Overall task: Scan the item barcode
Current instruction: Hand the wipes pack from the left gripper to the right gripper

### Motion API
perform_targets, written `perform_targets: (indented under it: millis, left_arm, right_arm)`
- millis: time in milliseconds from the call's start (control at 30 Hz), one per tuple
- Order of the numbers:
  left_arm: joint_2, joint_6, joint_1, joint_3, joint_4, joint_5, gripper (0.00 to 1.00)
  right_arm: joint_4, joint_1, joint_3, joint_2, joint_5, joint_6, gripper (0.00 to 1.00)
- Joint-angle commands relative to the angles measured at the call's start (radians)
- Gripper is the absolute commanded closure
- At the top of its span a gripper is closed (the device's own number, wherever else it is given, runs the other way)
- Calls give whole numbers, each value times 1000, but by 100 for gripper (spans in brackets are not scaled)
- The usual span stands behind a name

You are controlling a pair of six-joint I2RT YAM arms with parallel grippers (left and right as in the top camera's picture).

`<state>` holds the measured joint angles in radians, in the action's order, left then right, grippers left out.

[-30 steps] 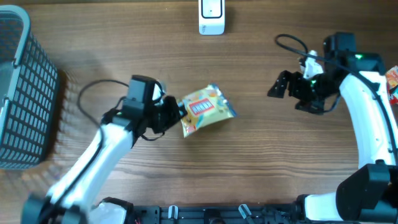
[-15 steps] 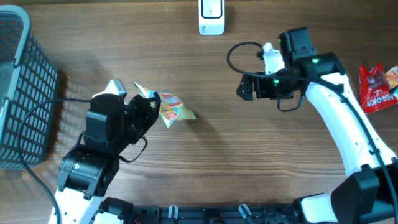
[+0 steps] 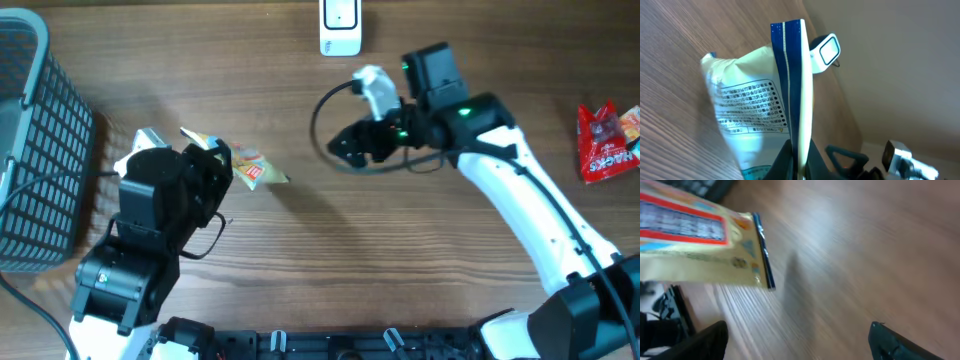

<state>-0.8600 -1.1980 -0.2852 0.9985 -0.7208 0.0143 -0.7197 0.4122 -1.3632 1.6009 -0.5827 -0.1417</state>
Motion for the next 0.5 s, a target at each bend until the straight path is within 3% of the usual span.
perform_targets:
  millis: [0,200,333,467]
  left_arm:
    - [13,-122,22,62,8,25,96]
    - [13,-185,50,142,8,28,96]
    - [13,-251,105,179,5,27,96]
    - [13,-270,141,179,4,-39,96]
  right_arm:
    - [113,88,5,-3,-47,-69,13]
    - [291,174,58,-3,-57,-69,14]
    - [391,183,99,-3,-280,-190,15]
    - [484,183,112,-3,-303,-199,14]
